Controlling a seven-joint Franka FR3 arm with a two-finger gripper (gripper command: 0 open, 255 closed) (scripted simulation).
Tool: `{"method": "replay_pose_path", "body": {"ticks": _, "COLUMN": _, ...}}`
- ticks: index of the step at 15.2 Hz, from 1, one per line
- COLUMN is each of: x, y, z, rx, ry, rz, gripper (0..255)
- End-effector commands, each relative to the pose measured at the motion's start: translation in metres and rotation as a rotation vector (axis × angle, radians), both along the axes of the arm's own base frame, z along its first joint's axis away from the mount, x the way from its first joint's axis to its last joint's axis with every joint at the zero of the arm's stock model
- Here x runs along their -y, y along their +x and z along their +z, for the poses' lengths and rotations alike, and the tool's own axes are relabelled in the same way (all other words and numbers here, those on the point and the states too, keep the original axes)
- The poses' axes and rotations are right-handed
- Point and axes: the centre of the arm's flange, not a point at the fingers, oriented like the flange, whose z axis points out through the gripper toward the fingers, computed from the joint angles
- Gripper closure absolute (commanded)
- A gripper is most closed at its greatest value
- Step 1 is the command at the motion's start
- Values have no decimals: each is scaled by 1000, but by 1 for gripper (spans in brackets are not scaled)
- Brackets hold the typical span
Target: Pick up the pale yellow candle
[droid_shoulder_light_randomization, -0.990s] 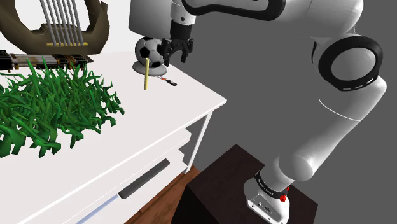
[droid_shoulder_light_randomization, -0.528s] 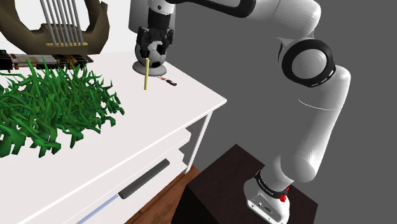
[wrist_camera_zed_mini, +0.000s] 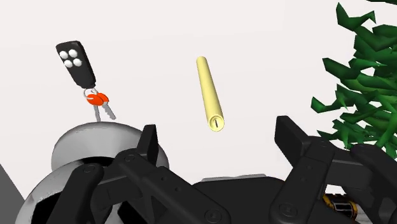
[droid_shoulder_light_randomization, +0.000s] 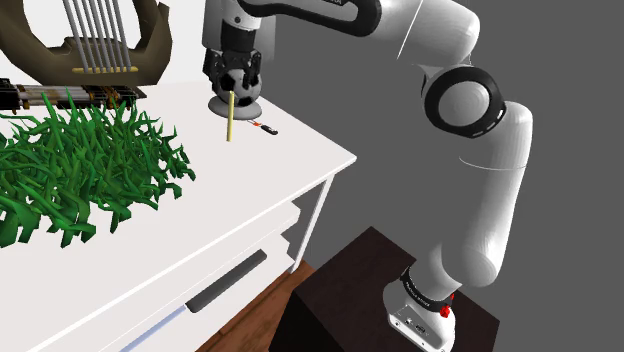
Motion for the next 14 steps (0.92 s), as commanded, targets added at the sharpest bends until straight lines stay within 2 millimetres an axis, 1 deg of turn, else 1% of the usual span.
{"method": "replay_pose_path", "body": {"ticks": 1, "x": 0, "y": -2, "z": -14, "rx": 0, "ry": 0, "rz": 0, "gripper": 0}}
{"method": "replay_pose_path", "body": {"ticks": 3, "x": 0, "y": -2, "z": -14, "rx": 0, "ry": 0, "rz": 0, "gripper": 0}}
{"method": "replay_pose_path", "body": {"ticks": 4, "x": -1, "y": -1, "z": -14, "rx": 0, "ry": 0, "rz": 0, "gripper": 255}}
{"method": "replay_pose_path", "body": {"ticks": 13, "x": 0, "y": -2, "z": -14, "rx": 0, "ry": 0, "rz": 0, "gripper": 255}}
{"method": "replay_pose_path", "body": {"ticks": 14, "x": 0, "y": -2, "z": -9, "rx": 0, "ry": 0, "rz": 0, "gripper": 255}}
